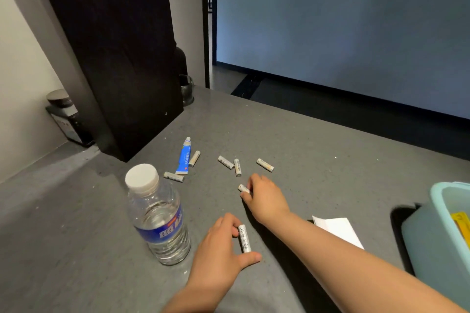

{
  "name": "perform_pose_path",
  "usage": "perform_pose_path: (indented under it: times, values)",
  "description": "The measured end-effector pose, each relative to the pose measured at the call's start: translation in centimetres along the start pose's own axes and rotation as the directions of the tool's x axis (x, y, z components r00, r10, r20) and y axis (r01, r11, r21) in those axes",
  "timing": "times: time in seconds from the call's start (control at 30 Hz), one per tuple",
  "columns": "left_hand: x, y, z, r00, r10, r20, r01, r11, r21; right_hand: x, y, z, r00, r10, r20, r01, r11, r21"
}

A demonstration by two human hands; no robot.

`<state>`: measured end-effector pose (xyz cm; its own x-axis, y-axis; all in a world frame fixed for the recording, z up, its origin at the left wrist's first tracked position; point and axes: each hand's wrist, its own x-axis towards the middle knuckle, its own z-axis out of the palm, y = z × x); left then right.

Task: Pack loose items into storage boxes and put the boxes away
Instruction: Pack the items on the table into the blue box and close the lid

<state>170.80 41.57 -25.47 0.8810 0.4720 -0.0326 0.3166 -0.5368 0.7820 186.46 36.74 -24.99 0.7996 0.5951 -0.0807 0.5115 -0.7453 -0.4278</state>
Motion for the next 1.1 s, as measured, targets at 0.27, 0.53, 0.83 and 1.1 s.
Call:
perform_pose_path:
  times: [0.27,0.53,0.83,1.1]
  values:
    - [-0.9,0.5,-0.1,0.997,-0.024,-0.074,0.02,0.999,-0.043,-5.4,2.6,-0.6,0.986,-0.057,0.159,0.048,0.997,0.064]
    - [-2.8,3.4,-0.4,0.993,0.001,-0.121,-0.014,0.994,-0.105,-9.4,2.6,-4.9,0.997,-0.02,0.075,0.006,0.985,0.175]
    - [-5.2,13.7,5.1,0.973,0.232,0.023,-0.197,0.872,-0.449,-25.3,9.8,-18.1,0.943,0.155,-0.295,0.008,0.874,0.487]
    - [-7.1,20.1,11.8,0.934,0.344,0.098,-0.281,0.874,-0.396,-32.4,20.8,-21.2,0.866,0.406,-0.293,-0.242,0.852,0.465]
